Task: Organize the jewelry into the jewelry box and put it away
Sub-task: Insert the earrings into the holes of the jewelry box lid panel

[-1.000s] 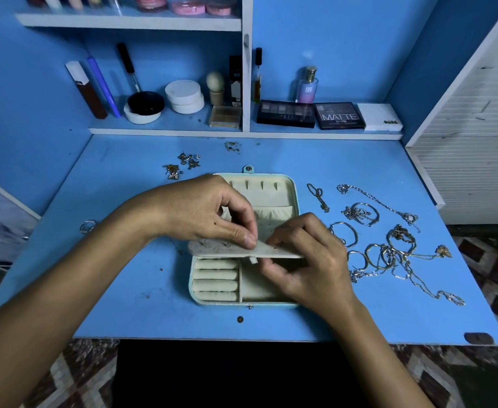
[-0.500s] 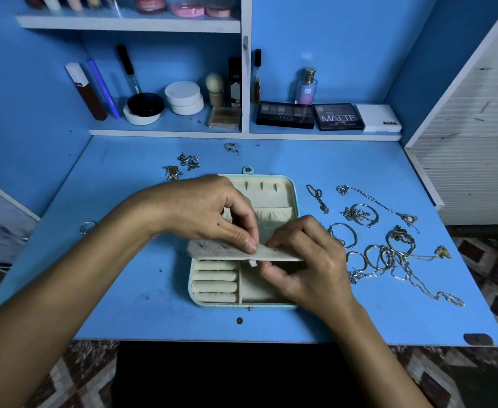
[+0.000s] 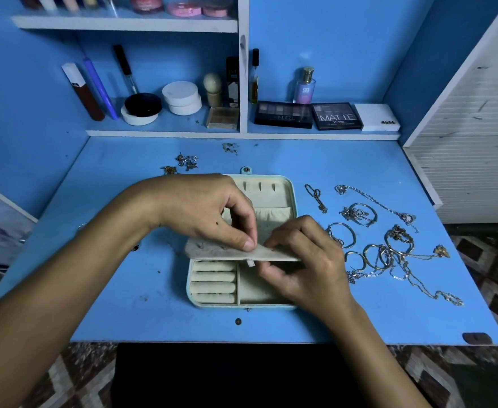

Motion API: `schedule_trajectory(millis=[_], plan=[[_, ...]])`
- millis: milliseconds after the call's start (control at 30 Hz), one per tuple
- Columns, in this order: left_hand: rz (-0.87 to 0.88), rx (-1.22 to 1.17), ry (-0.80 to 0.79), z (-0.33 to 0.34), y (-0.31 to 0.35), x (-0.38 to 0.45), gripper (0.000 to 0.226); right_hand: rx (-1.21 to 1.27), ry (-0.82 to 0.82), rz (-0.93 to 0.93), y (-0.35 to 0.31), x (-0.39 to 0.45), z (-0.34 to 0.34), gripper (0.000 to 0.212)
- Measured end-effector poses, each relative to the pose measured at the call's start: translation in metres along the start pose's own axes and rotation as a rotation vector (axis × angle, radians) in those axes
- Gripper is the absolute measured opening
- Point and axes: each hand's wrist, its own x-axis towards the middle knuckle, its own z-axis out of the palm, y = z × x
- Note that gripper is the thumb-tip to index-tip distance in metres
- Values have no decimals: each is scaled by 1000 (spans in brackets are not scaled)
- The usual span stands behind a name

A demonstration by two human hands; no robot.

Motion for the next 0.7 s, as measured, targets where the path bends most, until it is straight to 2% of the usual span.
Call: schedule_trajectory(millis=[700], plan=[[-71, 128, 0, 0, 16, 2, 7, -8, -4, -7, 2, -1, 1, 18]])
